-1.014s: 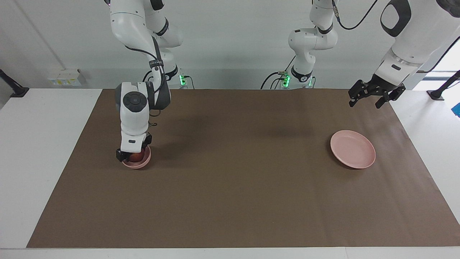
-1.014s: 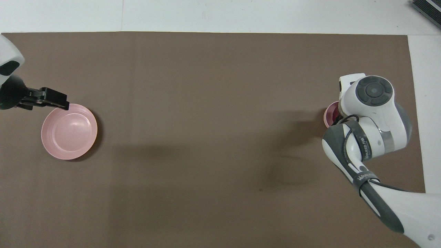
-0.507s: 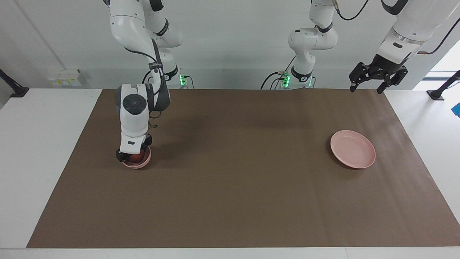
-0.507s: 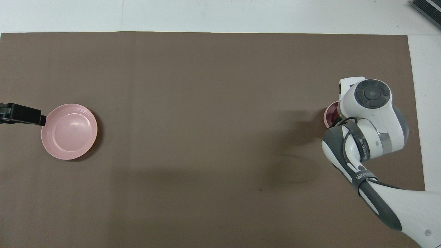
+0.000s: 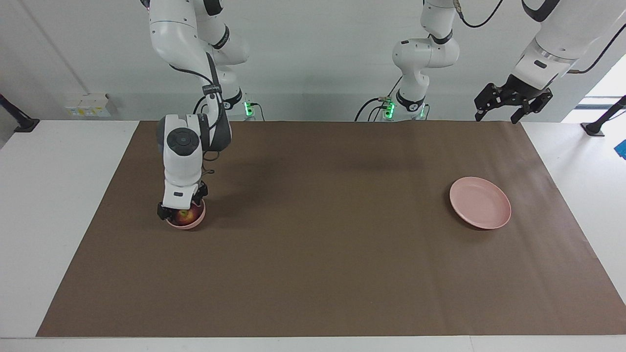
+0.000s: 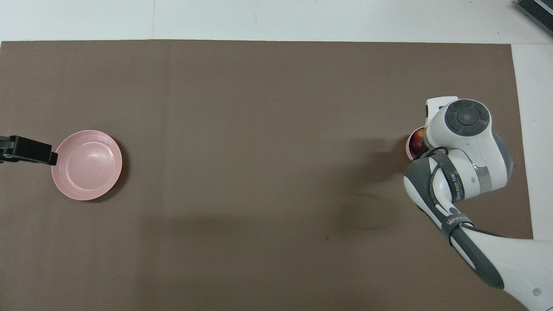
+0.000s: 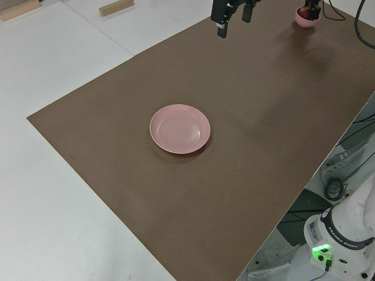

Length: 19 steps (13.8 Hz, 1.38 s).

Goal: Move apple from plate to bowl
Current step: 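Open the right gripper to release the apple into the bowl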

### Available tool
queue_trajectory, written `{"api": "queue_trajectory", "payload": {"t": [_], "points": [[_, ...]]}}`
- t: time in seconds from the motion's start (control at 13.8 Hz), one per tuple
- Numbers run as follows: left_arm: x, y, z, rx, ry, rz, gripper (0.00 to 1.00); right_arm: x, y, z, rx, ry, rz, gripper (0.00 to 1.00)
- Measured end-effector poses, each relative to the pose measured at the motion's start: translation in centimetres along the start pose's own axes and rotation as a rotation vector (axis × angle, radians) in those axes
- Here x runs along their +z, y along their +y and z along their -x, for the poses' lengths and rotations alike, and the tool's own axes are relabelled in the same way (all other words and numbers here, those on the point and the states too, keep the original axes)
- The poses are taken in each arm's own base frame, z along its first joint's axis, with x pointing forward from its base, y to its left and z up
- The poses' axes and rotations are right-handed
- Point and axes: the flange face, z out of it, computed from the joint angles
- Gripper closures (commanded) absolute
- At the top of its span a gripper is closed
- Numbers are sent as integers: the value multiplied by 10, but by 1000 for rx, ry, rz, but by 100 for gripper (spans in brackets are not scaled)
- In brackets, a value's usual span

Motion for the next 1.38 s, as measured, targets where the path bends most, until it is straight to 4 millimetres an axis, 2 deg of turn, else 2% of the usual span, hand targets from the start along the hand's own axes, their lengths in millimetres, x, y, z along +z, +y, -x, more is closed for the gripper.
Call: {"api": "queue_trajectory", "payload": {"t": [0.22,0.43,0.8,1.01,1.23,1.38], "points": [[1,1,1,2,-7,0,0,-6,4,-1,16,14,1,0],[0,-4,1,-7,-7,1,0,-34,13,1,88,62,-38,0],[0,-4,1,-8,-7,1,0,-124,28,27,281,121,-94,0],[0,-5,1,-9,-7,1,0,-166,19,45,457,132,-148,0],[0,-4,1,-9,-7,1,0,-200,-4,44,619,130,-165,0],[0,-5,1,-9,-7,1,0,-231,-4,59,705,136,-166,0]]}}
